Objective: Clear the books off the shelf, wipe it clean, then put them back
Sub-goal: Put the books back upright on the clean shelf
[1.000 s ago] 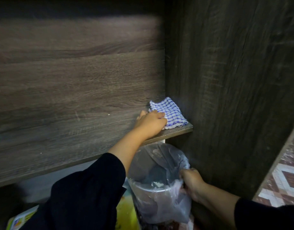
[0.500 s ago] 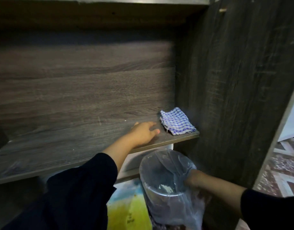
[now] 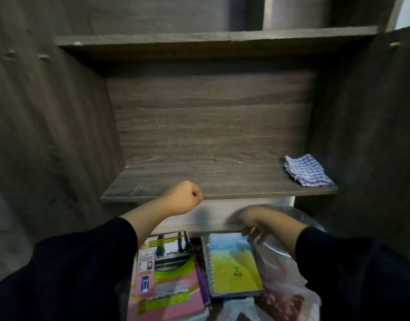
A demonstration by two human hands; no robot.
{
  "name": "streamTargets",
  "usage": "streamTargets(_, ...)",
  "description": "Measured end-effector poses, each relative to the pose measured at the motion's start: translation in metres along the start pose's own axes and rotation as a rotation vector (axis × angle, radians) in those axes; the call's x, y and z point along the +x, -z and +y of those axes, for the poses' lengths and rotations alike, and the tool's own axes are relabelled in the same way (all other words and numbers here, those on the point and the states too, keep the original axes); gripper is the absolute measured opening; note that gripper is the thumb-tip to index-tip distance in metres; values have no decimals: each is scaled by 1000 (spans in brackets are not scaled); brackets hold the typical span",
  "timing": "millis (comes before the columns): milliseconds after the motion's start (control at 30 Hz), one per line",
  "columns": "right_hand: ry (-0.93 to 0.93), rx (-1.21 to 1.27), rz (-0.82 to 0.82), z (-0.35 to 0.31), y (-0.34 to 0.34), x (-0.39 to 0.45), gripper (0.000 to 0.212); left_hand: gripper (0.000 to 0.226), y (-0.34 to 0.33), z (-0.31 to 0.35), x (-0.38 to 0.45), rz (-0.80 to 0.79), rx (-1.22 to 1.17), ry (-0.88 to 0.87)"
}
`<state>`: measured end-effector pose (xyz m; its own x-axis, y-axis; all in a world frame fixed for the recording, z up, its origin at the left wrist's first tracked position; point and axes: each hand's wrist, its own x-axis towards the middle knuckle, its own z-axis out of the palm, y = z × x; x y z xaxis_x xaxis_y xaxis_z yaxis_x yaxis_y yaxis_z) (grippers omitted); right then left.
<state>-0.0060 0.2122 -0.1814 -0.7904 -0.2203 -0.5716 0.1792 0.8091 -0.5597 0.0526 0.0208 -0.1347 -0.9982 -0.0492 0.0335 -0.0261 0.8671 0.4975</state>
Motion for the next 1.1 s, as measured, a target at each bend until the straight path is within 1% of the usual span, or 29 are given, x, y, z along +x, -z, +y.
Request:
streamTargets(33,9,11,-4,-10,-7,4,36,21,0,-11,-5,-15,0,25)
streamTargets(133,55,54,-26,-32,-22,21,35,18,-6,-43,-10,-54,31,91)
streamTargets(200,74,68,-67,-44,-31,28,37,18,-13,-63,-12,-58,51,130)
streamTargets(267,81,97,-90,-52,-38,37,39,20,-25,-81,-14,-96,85,174)
streamTargets(333,82,120,-84,-58,-43,46,38,27,-32,-90,-13,-210,191,227)
streamTargets(400,69,101,-95,-60,-50,56,36,33,-36,-99,-5,-355,208,281)
streamTargets(433,56,85,-103,-59,-55,61,33,37,-37,-102,0,-411,242,274)
streamTargets(533,32,27,-115,-53,-70,80,20,43,-45,-118,17,-461,315,269)
streamTargets(633,23,4,-134,-41,-84,96,14,45,-53,-135,26,-529,401,297)
streamTargets(700,20,7,-156,-32,-94,106,17,44,-55,-144,33,-519,438,296)
streamTargets(800,23,53,-151,-21,-112,122,24,39,-59,-160,40,-479,426,377)
streamTargets(933,55,116,-130,-11,-131,144,9,31,-78,-184,39,-533,452,406)
streamTargets(1033,45,156,-161,-14,-142,156,4,37,-91,-201,33,-552,502,407)
streamTargets(1067,36,152,-172,-16,-146,160,2,39,-94,-202,30,-545,489,429)
streamTargets(1100,28,134,-174,-18,-150,163,3,40,-99,-209,29,-541,479,458)
